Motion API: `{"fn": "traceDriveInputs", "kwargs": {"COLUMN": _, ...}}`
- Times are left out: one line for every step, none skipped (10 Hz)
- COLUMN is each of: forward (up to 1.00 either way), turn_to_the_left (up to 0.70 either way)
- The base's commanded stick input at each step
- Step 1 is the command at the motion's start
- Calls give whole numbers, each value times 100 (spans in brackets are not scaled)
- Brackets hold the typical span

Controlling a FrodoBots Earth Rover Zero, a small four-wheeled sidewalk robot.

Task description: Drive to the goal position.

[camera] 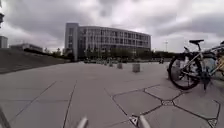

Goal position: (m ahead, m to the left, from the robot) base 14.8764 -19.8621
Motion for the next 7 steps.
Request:
{"fn": "traceDriveInputs", "kwargs": {"forward": 50, "turn_to_the_left": 1}}
{"fn": "traceDriveInputs", "kwargs": {"forward": 50, "turn_to_the_left": 1}}
{"fn": "traceDriveInputs", "kwargs": {"forward": 50, "turn_to_the_left": -6}}
{"fn": "traceDriveInputs", "kwargs": {"forward": 50, "turn_to_the_left": -39}}
{"fn": "traceDriveInputs", "kwargs": {"forward": 50, "turn_to_the_left": -49}}
{"fn": "traceDriveInputs", "kwargs": {"forward": 50, "turn_to_the_left": -49}}
{"fn": "traceDriveInputs", "kwargs": {"forward": 50, "turn_to_the_left": -49}}
